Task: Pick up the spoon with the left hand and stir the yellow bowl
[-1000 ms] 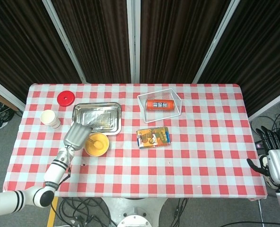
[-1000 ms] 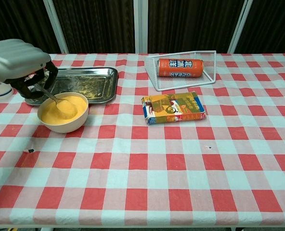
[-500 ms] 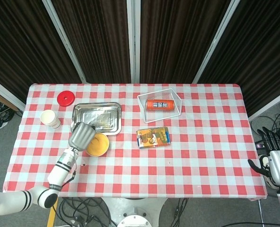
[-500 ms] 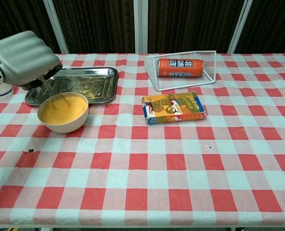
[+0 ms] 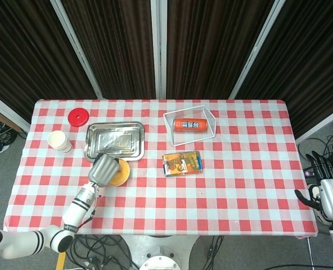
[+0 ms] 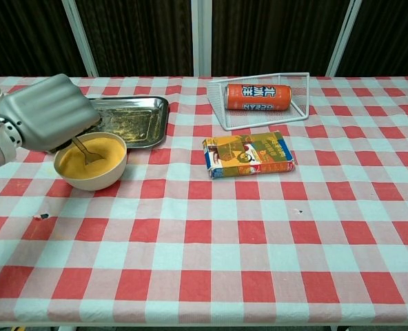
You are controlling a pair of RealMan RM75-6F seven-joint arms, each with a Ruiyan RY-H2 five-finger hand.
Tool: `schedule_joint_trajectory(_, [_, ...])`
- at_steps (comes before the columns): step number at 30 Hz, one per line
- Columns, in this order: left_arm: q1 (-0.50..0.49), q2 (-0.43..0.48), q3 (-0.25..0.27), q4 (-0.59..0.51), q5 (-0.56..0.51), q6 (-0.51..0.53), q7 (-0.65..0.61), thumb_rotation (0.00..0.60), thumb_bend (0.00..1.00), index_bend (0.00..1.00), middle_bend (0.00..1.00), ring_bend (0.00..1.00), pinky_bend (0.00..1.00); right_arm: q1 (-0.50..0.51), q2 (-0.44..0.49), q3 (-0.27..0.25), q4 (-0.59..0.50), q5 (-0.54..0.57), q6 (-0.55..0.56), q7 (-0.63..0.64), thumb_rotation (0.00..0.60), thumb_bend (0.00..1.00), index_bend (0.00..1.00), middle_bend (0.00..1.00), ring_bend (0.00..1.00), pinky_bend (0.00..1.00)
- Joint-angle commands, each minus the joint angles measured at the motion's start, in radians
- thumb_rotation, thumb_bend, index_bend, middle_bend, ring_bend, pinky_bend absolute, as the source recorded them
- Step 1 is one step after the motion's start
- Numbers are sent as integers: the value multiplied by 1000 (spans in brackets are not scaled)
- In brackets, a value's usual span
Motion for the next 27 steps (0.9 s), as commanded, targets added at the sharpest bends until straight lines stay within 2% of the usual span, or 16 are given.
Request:
schedule_joint_trajectory(1, [14,34,-45,-78,-90,-64,-108,600,419,656,912,878,952,0,1,0,-1,-1,1,-1,600,159,0,0,0,0])
schedule_joint_trajectory(11, [28,131,-117,-148,-180,-120,-315,600,420,657,907,877,952,-1,1,2,-4,-2,5,-4,600,159,0,0,0,0])
schedule_joint_trajectory(18, [35,178,-128,-160,-184,-120,-384,600,420,657,907,877,952,-1,1,2,-5,-3,5,-6,600,159,0,0,0,0])
schedule_joint_trajectory(27, [21,190,-105,-177,-187,-129,-362,600,421,657,907,877,952,-1,3,2,-11,-3,6,-10,600,159,0,0,0,0])
